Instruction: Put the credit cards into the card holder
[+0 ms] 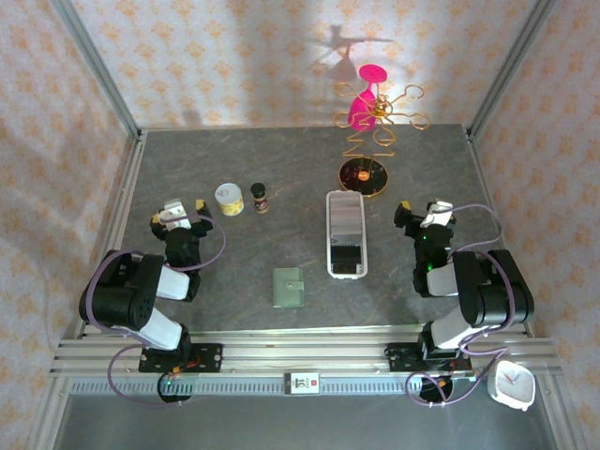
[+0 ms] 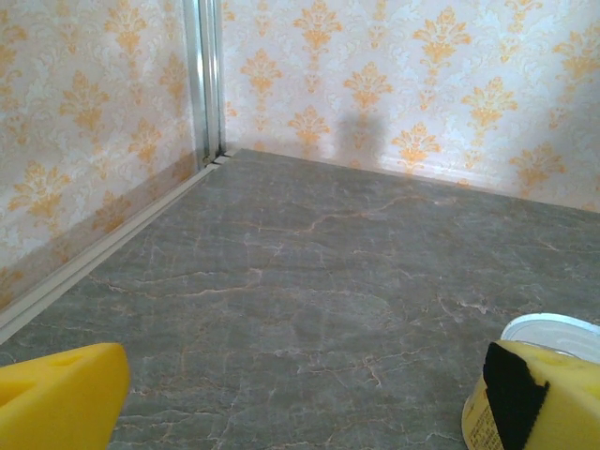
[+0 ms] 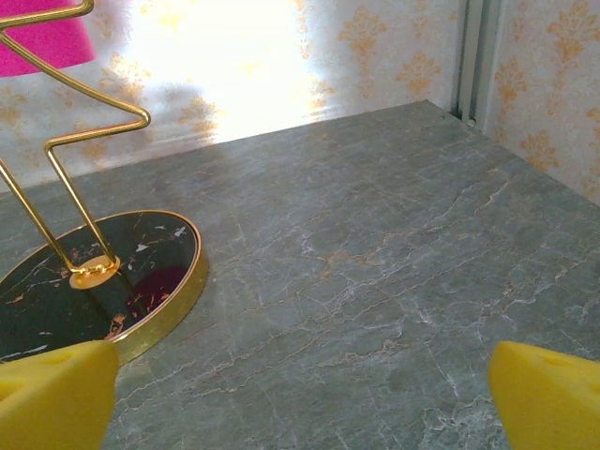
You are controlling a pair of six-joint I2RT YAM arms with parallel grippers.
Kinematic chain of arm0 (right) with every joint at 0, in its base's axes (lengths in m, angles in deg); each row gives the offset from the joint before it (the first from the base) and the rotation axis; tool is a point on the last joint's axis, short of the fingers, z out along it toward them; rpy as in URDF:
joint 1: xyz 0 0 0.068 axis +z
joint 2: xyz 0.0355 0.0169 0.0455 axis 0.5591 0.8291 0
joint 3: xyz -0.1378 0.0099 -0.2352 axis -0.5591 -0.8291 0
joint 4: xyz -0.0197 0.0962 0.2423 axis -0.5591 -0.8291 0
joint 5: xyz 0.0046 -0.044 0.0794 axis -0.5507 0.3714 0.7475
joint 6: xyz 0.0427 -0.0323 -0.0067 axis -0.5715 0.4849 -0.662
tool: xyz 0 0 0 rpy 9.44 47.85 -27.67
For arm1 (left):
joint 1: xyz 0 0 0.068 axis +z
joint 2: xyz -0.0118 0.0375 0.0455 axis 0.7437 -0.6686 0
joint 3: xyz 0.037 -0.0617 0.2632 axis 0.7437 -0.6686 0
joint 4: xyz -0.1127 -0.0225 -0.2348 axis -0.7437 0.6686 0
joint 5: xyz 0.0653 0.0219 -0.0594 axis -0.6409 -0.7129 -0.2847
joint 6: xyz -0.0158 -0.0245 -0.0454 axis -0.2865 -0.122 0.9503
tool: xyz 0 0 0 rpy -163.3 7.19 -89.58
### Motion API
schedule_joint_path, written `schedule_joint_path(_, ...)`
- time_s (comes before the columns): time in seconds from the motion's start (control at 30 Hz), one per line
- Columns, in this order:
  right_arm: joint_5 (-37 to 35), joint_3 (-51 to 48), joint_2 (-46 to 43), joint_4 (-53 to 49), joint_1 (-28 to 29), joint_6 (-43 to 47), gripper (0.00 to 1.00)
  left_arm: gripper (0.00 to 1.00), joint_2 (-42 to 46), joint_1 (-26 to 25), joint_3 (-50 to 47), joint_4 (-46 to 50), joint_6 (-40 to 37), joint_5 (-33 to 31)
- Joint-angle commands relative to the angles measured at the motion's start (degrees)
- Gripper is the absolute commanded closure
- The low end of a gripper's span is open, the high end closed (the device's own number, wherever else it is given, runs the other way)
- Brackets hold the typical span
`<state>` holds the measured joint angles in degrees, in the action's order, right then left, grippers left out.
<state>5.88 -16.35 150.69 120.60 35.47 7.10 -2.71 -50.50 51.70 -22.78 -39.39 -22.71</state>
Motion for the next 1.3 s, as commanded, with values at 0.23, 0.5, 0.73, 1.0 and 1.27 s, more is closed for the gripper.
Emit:
schedule_joint_path(0.23,0.26,0.31,-0.60,0.69,-0.06,-0.52,0.00,0.01,-0.08,0.66,-0.58,-3.58,-0.61,1.00)
schedule_joint_path(0.5,0.25,0.26,-0.67,0.76,-0.06,-0.57,0.00,0.01,-0.12,0.61,-0.59,-3.37,-0.48,1.02)
schedule_joint_path(0.73,0.27,0.27,-0.57,0.68,-0.02,-0.66,0.00,0.01,-0.12,0.66,-0.59,-3.43,-0.49,1.06)
schedule_joint_path(1.0,0.26,0.26,-0.54,0.73,-0.06,-0.59,0.00,0.01,-0.08,0.62,-0.59,-3.42,-0.48,1.01)
schedule_joint_path(1.27,0.25,0.60,-0.26,0.36,0.01,-0.65,0.00,0.01,-0.12,0.66,-0.59,-3.46,-0.48,1.01)
